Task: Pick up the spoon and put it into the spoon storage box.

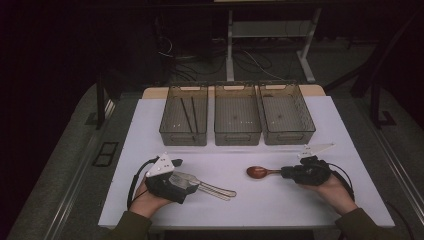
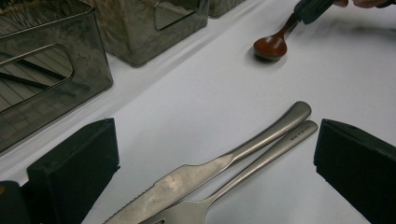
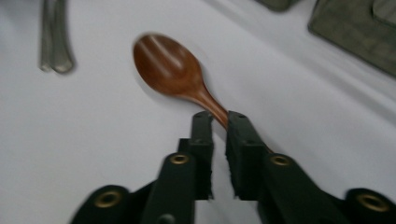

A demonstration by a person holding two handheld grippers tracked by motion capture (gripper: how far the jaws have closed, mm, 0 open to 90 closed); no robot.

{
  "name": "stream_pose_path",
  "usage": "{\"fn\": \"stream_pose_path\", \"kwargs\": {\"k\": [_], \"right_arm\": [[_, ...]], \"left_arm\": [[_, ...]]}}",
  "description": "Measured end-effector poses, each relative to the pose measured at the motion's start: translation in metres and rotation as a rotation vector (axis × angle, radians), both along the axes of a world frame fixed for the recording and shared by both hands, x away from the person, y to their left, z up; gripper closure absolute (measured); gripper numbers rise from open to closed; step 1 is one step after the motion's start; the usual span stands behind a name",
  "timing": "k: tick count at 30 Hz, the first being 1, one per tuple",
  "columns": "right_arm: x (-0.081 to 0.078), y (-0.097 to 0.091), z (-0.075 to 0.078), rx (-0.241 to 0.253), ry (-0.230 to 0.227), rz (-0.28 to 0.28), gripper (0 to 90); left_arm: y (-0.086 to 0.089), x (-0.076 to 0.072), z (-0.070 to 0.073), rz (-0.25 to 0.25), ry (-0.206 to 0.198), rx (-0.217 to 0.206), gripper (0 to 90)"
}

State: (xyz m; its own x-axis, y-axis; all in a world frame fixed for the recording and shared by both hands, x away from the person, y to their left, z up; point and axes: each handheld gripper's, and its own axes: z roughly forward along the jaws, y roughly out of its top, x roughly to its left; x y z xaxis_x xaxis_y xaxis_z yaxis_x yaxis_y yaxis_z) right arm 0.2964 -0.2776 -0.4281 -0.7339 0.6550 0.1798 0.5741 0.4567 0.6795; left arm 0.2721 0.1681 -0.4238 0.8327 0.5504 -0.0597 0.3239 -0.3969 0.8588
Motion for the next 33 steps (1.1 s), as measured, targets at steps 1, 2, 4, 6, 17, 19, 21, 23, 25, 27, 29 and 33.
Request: {"fn": "stream_pose_path", "kwargs": {"k": [1,2,4,6,17,19,21,23,25,27,29,33], "right_arm": [[0.001,0.000,0.002,0.025,0.001,0.012,68.8],[0.003,0.002,0.003,0.040,-0.004,0.020,63.3],[0.006,0.005,0.005,0.055,-0.007,0.031,57.2],[0.009,0.009,0.006,0.070,-0.001,0.041,52.4],[0.031,0.043,0.009,0.101,-0.017,0.113,39.9],[0.035,0.051,0.007,0.090,-0.013,0.130,38.3],[0.038,0.056,0.005,0.085,-0.008,0.138,38.0],[0.042,0.063,0.002,0.077,0.001,0.148,38.2],[0.043,0.066,0.000,0.070,0.009,0.158,38.5],[0.042,0.066,-0.004,0.052,0.023,0.164,38.6],[0.042,0.065,-0.006,0.037,0.033,0.161,39.1],[0.043,0.064,-0.010,0.020,0.039,0.163,39.7]], "left_arm": [[0.000,0.000,0.000,-0.001,0.000,0.000,0.0],[0.000,0.000,0.000,-0.002,-0.002,0.001,0.0],[-0.001,-0.001,0.000,0.002,0.002,-0.003,0.0],[-0.001,-0.001,0.000,0.000,0.004,-0.001,0.0],[0.000,0.000,0.000,0.002,0.001,-0.004,0.0],[0.000,0.000,0.000,0.002,0.002,-0.004,0.0],[0.000,0.000,0.000,0.001,0.003,-0.004,0.0],[-0.001,0.000,0.000,0.001,0.004,-0.005,0.0],[0.000,-0.001,0.000,-0.001,0.005,-0.004,0.0],[0.000,0.000,0.000,-0.001,0.005,-0.004,0.0],[-0.001,0.000,-0.001,-0.003,0.005,-0.003,0.0],[-0.001,0.000,-0.001,-0.005,0.006,-0.003,0.0]]}}
